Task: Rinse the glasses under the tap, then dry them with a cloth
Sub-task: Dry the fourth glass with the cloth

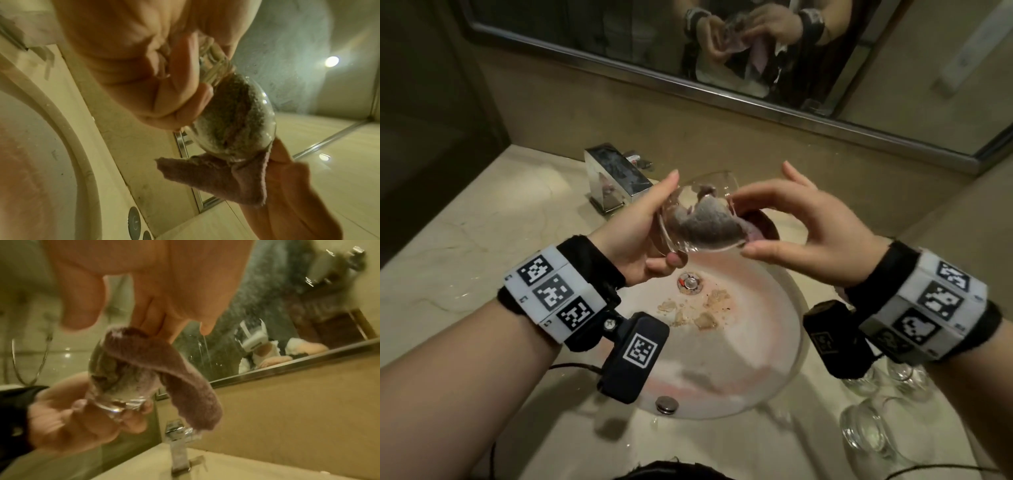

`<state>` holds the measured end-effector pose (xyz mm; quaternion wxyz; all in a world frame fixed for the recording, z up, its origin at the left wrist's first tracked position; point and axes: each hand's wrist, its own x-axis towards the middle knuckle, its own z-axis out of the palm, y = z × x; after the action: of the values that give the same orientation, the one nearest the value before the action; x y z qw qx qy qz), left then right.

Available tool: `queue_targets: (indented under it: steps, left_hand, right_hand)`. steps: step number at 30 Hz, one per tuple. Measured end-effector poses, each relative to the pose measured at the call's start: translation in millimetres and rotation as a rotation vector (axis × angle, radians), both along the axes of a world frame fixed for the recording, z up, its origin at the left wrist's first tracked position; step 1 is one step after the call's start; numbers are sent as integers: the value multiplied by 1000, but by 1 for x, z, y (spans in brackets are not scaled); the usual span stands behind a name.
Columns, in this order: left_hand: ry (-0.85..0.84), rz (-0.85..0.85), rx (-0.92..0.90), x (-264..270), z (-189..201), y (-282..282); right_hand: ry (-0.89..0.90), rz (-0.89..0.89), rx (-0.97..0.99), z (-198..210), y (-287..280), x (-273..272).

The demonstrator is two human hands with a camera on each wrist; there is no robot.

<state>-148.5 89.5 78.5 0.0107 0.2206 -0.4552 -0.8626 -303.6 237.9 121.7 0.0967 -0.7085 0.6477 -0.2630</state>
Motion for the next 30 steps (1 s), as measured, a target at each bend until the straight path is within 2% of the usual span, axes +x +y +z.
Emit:
queue_targets:
  steps: [2, 5, 11, 16, 19, 22, 25, 27, 30]
  left_hand:
    - [13, -32, -38, 0, 3, 1]
    - [12, -41, -25, 0, 4, 6]
    - [8, -65, 25, 4, 3, 8]
    - [31, -70, 32, 7, 6, 6]
    - [-12, -20, 61, 9, 4, 7]
    - [6, 26, 28, 7, 3, 4]
    - [34, 116, -20, 2, 3, 2]
    - [-27, 269, -237, -3, 3, 3]
    - [-106, 468, -788, -3, -2, 0]
  right_hand:
    - [2, 72, 33, -1, 1, 6]
    - [100, 204, 47, -4, -4, 13]
    - [509, 320, 12, -6, -15, 6]
    - [496, 331, -109, -11, -23, 7]
    - [359, 291, -206, -22, -26, 12]
    - [175, 134, -243, -27, -30, 25]
    - [-172, -104, -162, -28, -33, 37]
    - [-457, -174, 0, -25, -37, 45]
    - [-802, -248, 52, -27, -42, 52]
